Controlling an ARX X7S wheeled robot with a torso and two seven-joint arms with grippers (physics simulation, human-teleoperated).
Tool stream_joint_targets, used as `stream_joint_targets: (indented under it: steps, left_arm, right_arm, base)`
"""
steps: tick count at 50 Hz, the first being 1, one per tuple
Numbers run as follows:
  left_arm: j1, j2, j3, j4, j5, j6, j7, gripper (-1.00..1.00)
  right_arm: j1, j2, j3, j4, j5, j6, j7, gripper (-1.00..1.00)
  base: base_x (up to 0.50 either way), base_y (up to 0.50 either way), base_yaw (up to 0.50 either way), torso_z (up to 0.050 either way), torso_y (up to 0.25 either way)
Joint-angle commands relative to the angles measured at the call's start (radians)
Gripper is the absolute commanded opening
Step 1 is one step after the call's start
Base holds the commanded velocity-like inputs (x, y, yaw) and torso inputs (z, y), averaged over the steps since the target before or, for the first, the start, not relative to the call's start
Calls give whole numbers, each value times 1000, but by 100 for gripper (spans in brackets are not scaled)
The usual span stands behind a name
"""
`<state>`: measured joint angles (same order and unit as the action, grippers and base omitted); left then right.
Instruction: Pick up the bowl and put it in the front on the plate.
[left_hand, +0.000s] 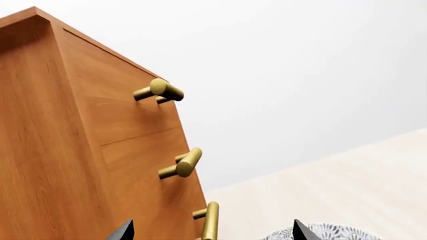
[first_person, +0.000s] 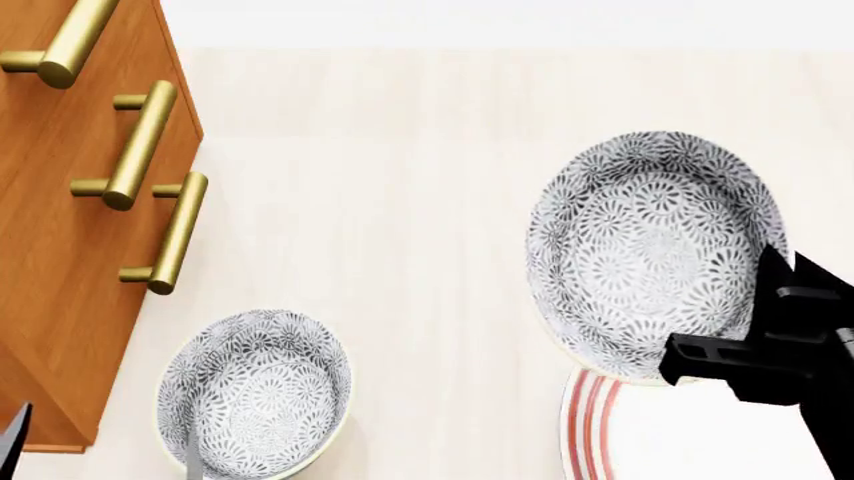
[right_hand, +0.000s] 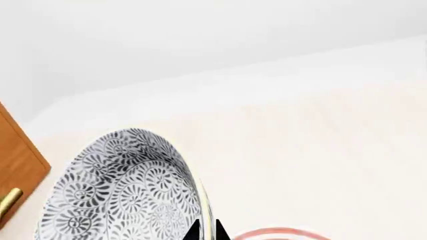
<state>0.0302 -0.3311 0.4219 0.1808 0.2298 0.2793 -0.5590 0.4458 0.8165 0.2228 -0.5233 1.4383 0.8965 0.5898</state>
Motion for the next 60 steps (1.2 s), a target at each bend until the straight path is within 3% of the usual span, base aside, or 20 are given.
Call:
stream_joint_targets:
  steps: [1,38,60]
  left_arm:
    - [-2,20,-25,2,2,10,15,100]
    - [-4,11,-7,2,6,1,11,100]
    - [-8,7,1,-3,-3,-1,9,100]
  right_arm:
    - [-64,-18,78,58,33,-17,10,-100]
    - [-248,-56,114,144,-48,-46,3,-100]
    - [-266,-72,89,181,-116,-72,-13,-100]
  base:
    - [0,0,0,0,0]
    - [0,0,0,0,0]
    - [0,0,0,0,0]
